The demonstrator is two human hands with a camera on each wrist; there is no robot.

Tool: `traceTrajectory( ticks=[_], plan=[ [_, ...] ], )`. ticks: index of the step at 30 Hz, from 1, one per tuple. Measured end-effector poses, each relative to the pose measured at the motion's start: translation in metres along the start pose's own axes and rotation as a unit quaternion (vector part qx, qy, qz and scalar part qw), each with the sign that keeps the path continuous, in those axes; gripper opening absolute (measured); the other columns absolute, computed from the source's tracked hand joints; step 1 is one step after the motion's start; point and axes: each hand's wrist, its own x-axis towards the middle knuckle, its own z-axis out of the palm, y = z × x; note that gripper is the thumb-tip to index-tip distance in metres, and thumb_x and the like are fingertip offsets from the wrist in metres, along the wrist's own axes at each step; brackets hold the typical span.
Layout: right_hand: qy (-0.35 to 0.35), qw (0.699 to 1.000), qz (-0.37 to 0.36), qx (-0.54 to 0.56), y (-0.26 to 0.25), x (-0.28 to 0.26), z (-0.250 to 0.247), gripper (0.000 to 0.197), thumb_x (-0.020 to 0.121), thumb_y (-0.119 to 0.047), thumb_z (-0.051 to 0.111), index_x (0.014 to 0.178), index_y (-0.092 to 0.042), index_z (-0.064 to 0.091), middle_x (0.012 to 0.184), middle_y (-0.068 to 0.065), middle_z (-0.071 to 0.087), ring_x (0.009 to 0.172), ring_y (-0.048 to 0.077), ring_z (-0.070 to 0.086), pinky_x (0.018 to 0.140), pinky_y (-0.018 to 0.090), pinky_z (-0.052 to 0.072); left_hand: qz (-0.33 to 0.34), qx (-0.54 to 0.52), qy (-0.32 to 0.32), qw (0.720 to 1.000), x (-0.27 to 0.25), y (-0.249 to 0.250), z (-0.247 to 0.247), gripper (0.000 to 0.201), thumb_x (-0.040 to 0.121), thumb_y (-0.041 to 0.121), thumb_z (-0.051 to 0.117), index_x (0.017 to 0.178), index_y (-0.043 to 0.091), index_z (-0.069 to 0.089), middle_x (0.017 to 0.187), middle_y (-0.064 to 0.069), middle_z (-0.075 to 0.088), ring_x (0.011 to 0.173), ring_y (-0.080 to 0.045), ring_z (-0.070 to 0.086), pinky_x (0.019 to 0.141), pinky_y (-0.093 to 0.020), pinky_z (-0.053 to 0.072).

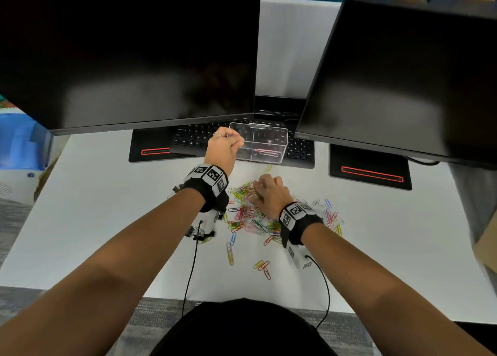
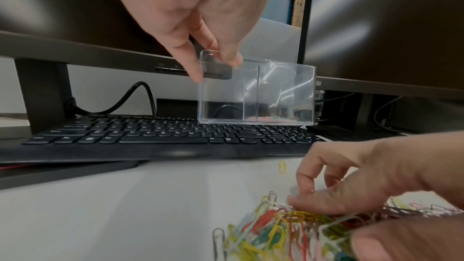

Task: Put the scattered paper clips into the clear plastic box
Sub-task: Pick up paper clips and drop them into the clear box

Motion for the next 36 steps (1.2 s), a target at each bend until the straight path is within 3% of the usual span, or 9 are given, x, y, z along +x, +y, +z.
traceTrajectory(
  ticks=[3, 5, 9, 13, 18, 23, 28, 31, 36],
  plan=[
    [0.015, 1.000, -0.021, 0.007, 0.001, -0.011, -0.002, 0.040, 0.095, -0.043, 0.044, 0.122, -0.016, 0.055, 0.125, 0.005, 0.042, 0.113, 0.027, 0.040, 0.090, 0.043, 0.043, 0.001, -0.003, 0.000, 1.000, -0.002, 0.001, 0.004, 0.021, 0.094, 0.010, 0.054, 0.104, 0.001, 0.071, 0.115, -0.010, 0.058, 0.101, -0.017, 0.056, 0.086, -0.006, 0.032],
    [0.035, 0.999, -0.017, 0.006, 0.006, -0.008, -0.010, 0.038, 0.095, -0.035, 0.044, 0.128, -0.017, 0.051, 0.134, 0.007, 0.041, 0.121, 0.028, 0.039, 0.095, 0.045, 0.040, -0.001, -0.006, 0.002, 1.000, -0.001, 0.000, 0.004, 0.021, 0.094, 0.009, 0.055, 0.103, 0.001, 0.071, 0.114, -0.010, 0.058, 0.101, -0.018, 0.057, 0.088, -0.009, 0.034],
    [0.004, 1.000, 0.007, 0.028, 0.020, 0.011, -0.018, 0.053, 0.094, -0.017, 0.044, 0.145, -0.013, 0.029, 0.157, 0.005, 0.017, 0.145, 0.027, 0.017, 0.111, 0.051, 0.032, -0.006, -0.011, 0.010, 1.000, -0.002, -0.002, 0.001, 0.020, 0.093, 0.009, 0.055, 0.103, 0.001, 0.071, 0.114, -0.011, 0.059, 0.103, -0.020, 0.057, 0.090, -0.012, 0.037],
    [-0.061, 0.997, 0.026, 0.033, 0.023, 0.012, -0.006, 0.057, 0.097, -0.013, 0.038, 0.150, -0.012, 0.016, 0.160, 0.001, -0.002, 0.148, 0.022, 0.003, 0.119, 0.049, 0.017, -0.006, -0.010, 0.010, 1.000, -0.005, -0.005, 0.001, 0.021, 0.093, 0.010, 0.055, 0.104, 0.001, 0.071, 0.115, -0.010, 0.058, 0.102, -0.018, 0.057, 0.091, -0.012, 0.036],
    [-0.057, 0.997, 0.016, 0.056, 0.017, -0.020, 0.010, 0.053, 0.100, -0.016, 0.033, 0.151, -0.014, 0.016, 0.160, -0.002, -0.003, 0.148, 0.020, 0.001, 0.117, 0.051, 0.010, -0.008, 0.003, -0.006, 1.000, -0.010, -0.010, 0.010, 0.022, 0.094, 0.010, 0.054, 0.104, 0.002, 0.071, 0.116, -0.011, 0.058, 0.106, -0.022, 0.056, 0.094, -0.016, 0.037],
    [-0.039, 0.998, -0.010, 0.049, 0.016, -0.046, 0.023, 0.050, 0.100, -0.018, 0.033, 0.149, -0.015, 0.024, 0.160, -0.003, 0.007, 0.148, 0.020, 0.007, 0.116, 0.050, 0.015, -0.004, 0.014, -0.044, 0.999, -0.017, -0.005, 0.023, 0.024, 0.095, 0.008, 0.050, 0.105, 0.002, 0.071, 0.120, -0.013, 0.056, 0.111, -0.023, 0.053, 0.093, -0.012, 0.031],
    [0.052, 0.993, -0.048, 0.091, 0.020, -0.046, 0.022, 0.032, 0.090, -0.006, 0.053, 0.120, -0.006, 0.064, 0.134, 0.011, 0.054, 0.124, 0.033, 0.049, 0.098, 0.046, 0.047, -0.008, 0.013, -0.064, 0.998, -0.024, 0.000, 0.036, 0.024, 0.095, 0.011, 0.050, 0.102, 0.005, 0.073, 0.120, -0.011, 0.056, 0.111, -0.022, 0.053, 0.090, -0.015, 0.030],
    [0.072, 0.993, -0.043, 0.084, 0.016, -0.046, 0.014, 0.026, 0.085, -0.002, 0.058, 0.105, -0.007, 0.073, 0.114, 0.011, 0.065, 0.106, 0.032, 0.053, 0.088, 0.043, 0.049, -0.006, 0.014, -0.078, 0.997, -0.032, -0.002, 0.043, 0.024, 0.095, 0.014, 0.052, 0.104, 0.006, 0.072, 0.118, -0.011, 0.058, 0.108, -0.022, 0.055, 0.088, -0.013, 0.028],
    [0.097, 0.988, -0.023, 0.116, 0.015, -0.045, 0.012, 0.023, 0.080, 0.002, 0.059, 0.092, -0.007, 0.076, 0.101, 0.007, 0.070, 0.095, 0.031, 0.058, 0.083, 0.037, 0.049, -0.028, 0.005, -0.067, 0.997, -0.041, -0.004, 0.049, 0.021, 0.092, 0.016, 0.058, 0.105, 0.006, 0.072, 0.116, -0.011, 0.059, 0.107, -0.022, 0.056, 0.087, -0.011, 0.028]
  ],
)
